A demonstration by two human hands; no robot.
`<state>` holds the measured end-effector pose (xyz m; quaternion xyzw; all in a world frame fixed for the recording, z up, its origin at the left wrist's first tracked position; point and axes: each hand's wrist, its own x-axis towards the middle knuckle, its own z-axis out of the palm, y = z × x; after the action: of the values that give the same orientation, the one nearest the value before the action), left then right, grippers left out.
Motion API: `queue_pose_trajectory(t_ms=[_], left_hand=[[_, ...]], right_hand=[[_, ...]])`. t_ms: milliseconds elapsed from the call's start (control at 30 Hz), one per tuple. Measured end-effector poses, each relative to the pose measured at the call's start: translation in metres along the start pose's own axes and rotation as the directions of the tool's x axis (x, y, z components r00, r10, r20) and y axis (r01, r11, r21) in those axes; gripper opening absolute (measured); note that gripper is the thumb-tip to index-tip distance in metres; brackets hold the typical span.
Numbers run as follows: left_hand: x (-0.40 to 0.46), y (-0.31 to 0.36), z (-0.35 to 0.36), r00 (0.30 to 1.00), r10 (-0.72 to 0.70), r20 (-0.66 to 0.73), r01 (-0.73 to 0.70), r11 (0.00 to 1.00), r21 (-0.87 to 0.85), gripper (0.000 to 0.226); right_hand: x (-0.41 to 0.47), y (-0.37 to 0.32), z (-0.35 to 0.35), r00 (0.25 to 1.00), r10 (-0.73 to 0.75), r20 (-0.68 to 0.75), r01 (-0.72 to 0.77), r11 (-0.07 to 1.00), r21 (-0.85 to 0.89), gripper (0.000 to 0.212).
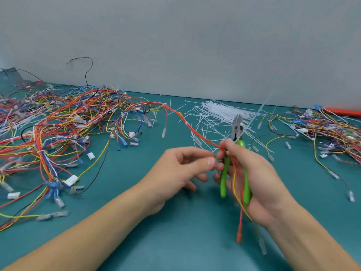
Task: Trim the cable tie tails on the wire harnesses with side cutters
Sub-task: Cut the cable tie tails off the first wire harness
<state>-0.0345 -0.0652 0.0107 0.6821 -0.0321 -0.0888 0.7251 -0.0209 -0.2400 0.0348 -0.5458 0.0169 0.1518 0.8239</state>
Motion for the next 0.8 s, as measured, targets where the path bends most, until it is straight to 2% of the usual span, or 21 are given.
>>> queue_pose_trajectory(t_ms=[100,167,267,433,633,800], left_hand=[[0.000,-0.005,0.008,0.999,0.025,-0.043,-0.021,0.995,0.097,0.018],[0.000,-0.006,0.008,0.998,0.038,-0.059,-0.031,0.993,0.111,0.011],[-0.001,-0.005,0.007,0.996,0.070,-0.056,-0.064,0.993,0.102,0.008],[0.000,-0.005,0.005,0.997,0.050,-0.067,-0.050,0.999,0.011,0.004],[0.002,-0.003,-0.003,1.000,0.007,0.030,-0.001,0.983,-0.181,0.014],[0.005,-0.004,-0.008,0.997,-0.035,0.074,0.059,0.927,-0.370,0.023]], right_hand=[[0.001,0.005,0.001,0.995,0.086,0.042,-0.089,0.993,0.081,0.038],[0.001,0.008,-0.001,0.993,0.111,0.030,-0.113,0.992,0.062,0.035],[0.002,0.011,-0.002,0.994,0.096,0.052,-0.092,0.993,-0.073,0.021],[0.004,0.013,-0.003,0.993,0.042,0.114,-0.025,0.989,-0.143,0.018],[0.006,0.008,-0.004,0.995,-0.085,-0.055,0.067,0.957,-0.282,0.013],[0.010,0.007,-0.002,0.995,-0.073,-0.069,0.047,0.944,-0.326,0.026]])
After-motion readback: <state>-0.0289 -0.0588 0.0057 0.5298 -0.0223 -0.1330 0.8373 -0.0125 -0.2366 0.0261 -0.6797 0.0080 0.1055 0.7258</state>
